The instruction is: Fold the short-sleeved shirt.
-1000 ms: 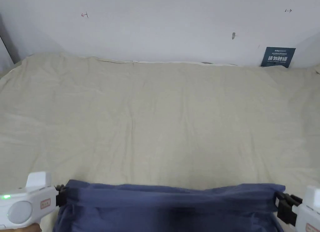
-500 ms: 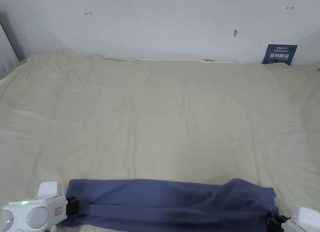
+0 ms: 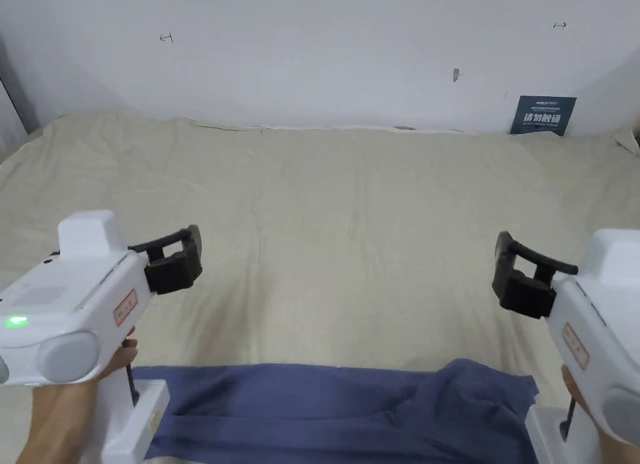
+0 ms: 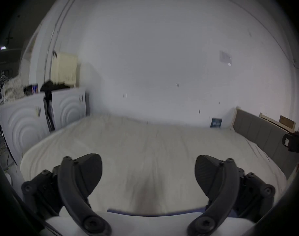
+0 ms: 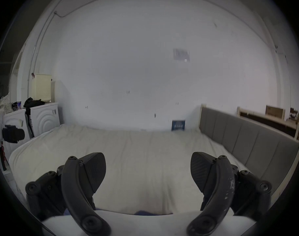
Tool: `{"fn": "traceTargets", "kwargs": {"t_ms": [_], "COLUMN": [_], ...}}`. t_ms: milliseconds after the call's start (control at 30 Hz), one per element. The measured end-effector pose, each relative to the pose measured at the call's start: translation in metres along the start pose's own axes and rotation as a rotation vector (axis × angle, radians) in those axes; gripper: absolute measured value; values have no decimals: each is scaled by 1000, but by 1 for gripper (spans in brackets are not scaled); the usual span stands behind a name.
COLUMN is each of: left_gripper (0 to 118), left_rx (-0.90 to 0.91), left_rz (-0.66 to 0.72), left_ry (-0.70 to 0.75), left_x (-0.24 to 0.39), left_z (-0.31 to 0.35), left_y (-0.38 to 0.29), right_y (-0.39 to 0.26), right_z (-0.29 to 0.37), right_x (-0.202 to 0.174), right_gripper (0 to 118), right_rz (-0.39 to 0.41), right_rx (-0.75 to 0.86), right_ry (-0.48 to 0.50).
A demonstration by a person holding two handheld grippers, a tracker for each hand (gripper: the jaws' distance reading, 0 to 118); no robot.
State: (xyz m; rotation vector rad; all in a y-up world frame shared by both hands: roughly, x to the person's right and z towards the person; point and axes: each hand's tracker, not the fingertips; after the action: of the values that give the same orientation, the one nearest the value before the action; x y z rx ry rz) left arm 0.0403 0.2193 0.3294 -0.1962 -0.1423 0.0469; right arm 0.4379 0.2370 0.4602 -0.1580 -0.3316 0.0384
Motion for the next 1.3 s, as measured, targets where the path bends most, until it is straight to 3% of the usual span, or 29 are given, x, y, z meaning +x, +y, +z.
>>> {"fn": "traceTargets", "kwargs": {"t_ms": [67,100,167,200,233,267,300,500,567,767,933,1100,1200,1233,1267,1300], "left_gripper": [80,52,33,13,1,0,0,0,0,0,0,4,5,11,24,58], "left_rx": [60,85,108,112,106,105,82,14,-82,-370,-523,-668,-696,-699,-707,-727], "left_rz": [-33,-44,-54,-51,-45,-26,-15,-36,40,453,506,644,655,662,667,683], "left_ry": [-1,5,19,22,35,-4,-39,-62,-105,-264,-291,-364,-319,-306,-305,-304], "left_x": [11,17,25,27,27,27,27,16,3,-69,-126,-192,-208,-212,-217,-221], "left_z": [4,5,7,7,8,8,8,2,-7,-39,-51,-66,-68,-69,-73,-77], "left_y": [2,1,-3,-6,-8,-10,-10,-19,-21,-57,-85,-121,-141,-147,-155,-162], "right_y": [4,5,5,4,4,4,3,2,0,-8,-15,-21,-26,-27,-29,-30], "right_z": [3,6,10,11,11,12,14,8,6,-2,-10,-22,-28,-30,-32,-34], "right_x": [-10,-13,-19,-19,-20,-20,-19,-14,-12,-17,-22,-30,-36,-37,-40,-42], "right_gripper": [95,78,73,58,29,4,2,2,2,2,2,2,2,2,2,2], "right_rz": [36,55,60,59,55,48,42,30,23,15,25,32,31,29,27,24], "right_rx": [32,49,56,63,66,70,74,49,35,-4,-38,-74,-94,-99,-109,-118], "right_ry": [-29,-32,-41,-46,-50,-53,-55,-33,-24,-7,5,9,2,3,2,2]}}
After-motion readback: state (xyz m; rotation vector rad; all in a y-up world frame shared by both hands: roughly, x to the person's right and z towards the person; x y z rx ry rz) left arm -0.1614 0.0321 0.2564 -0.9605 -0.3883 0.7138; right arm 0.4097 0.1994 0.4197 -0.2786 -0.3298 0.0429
